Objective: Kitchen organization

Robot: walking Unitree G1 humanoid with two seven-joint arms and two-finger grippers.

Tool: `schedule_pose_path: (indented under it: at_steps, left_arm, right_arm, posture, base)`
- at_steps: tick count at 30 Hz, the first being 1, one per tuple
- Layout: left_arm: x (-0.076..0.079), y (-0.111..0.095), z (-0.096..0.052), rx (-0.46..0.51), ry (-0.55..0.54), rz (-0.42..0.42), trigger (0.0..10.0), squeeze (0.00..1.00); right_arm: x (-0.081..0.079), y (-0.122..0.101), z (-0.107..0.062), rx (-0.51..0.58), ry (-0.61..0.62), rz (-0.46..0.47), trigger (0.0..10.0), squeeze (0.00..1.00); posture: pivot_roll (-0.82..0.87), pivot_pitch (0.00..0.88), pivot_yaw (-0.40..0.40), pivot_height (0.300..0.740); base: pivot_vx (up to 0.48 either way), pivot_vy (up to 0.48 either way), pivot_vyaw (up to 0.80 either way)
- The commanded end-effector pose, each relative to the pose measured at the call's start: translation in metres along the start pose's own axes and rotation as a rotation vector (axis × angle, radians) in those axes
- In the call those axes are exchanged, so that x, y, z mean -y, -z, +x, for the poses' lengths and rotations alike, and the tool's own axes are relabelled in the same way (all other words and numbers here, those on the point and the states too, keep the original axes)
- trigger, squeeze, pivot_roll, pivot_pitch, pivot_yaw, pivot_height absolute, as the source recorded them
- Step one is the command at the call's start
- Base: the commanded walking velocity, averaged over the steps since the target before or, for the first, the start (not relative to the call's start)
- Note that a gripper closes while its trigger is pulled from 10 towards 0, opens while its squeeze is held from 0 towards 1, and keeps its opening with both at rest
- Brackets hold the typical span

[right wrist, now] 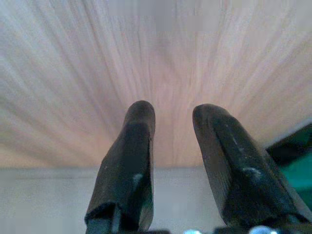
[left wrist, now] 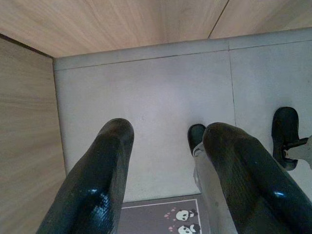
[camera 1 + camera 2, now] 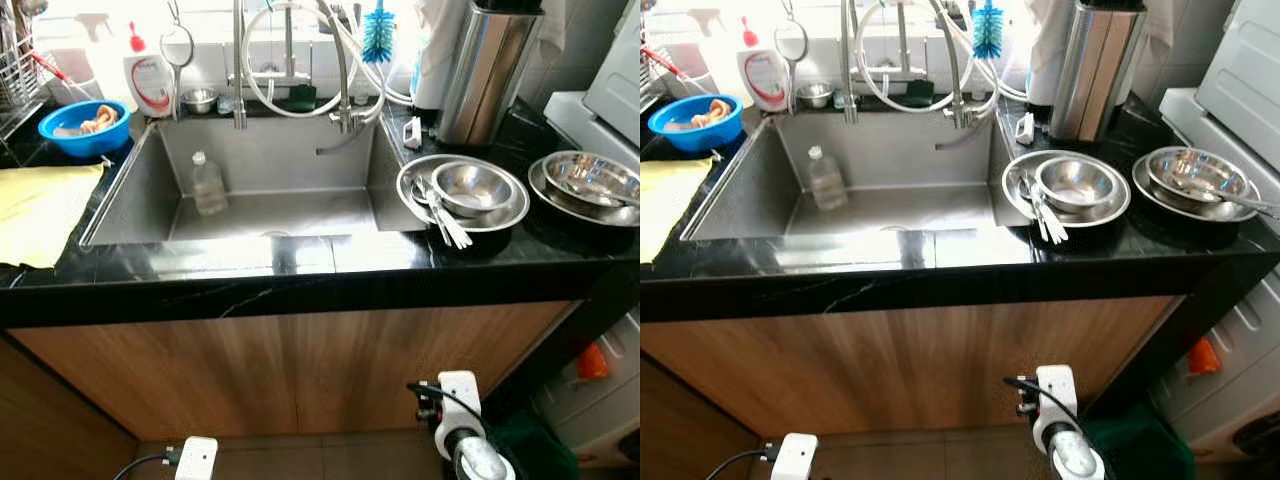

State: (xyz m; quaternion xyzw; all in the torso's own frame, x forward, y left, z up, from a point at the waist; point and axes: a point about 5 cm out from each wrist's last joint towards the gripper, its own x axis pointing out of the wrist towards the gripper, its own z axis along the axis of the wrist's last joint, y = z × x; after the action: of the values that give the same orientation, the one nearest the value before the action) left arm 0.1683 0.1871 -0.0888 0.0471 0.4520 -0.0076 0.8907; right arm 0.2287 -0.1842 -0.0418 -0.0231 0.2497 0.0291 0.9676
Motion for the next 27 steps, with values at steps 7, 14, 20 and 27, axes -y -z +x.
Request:
schedule_pose_path:
  at_steps: [7, 14, 20, 27]
  left_arm:
    - [-0.016, -0.004, -0.006, 0.139, -0.090, -0.056, 10.0, 0.00]
    - [-0.023, 0.006, -0.014, 0.207, -0.142, -0.089, 10.0, 0.00]
    - [-0.032, 0.007, -0.017, 0.237, -0.199, -0.109, 10.0, 0.00]
    - [-0.042, -0.014, -0.026, 0.426, -0.248, -0.119, 10.0, 0.00]
  right_arm:
    - [0.007, 0.018, -0.021, 0.044, 0.058, -0.022, 10.0, 0.00]
    - [0.008, 0.005, -0.036, 0.200, 0.109, -0.062, 10.0, 0.00]
    - [0.020, -0.017, -0.036, 0.281, 0.124, -0.211, 10.0, 0.00]
    - [0.015, -0.062, -0.044, 0.452, 0.108, -0.186, 10.0, 0.00]
  posture:
    - [-0.09, 0.000, 0.035, 0.740]
    - [-0.09, 0.000, 0.038, 0.740]
    - [-0.10, 0.000, 0.040, 0.740]
    - [-0.09, 0.000, 0.034, 0.740]
  base:
    - [0.000, 0.000, 0.00]
    - [0.000, 0.000, 0.00]
    - [0.000, 0.000, 0.00]
    - [0.000, 0.000, 0.00]
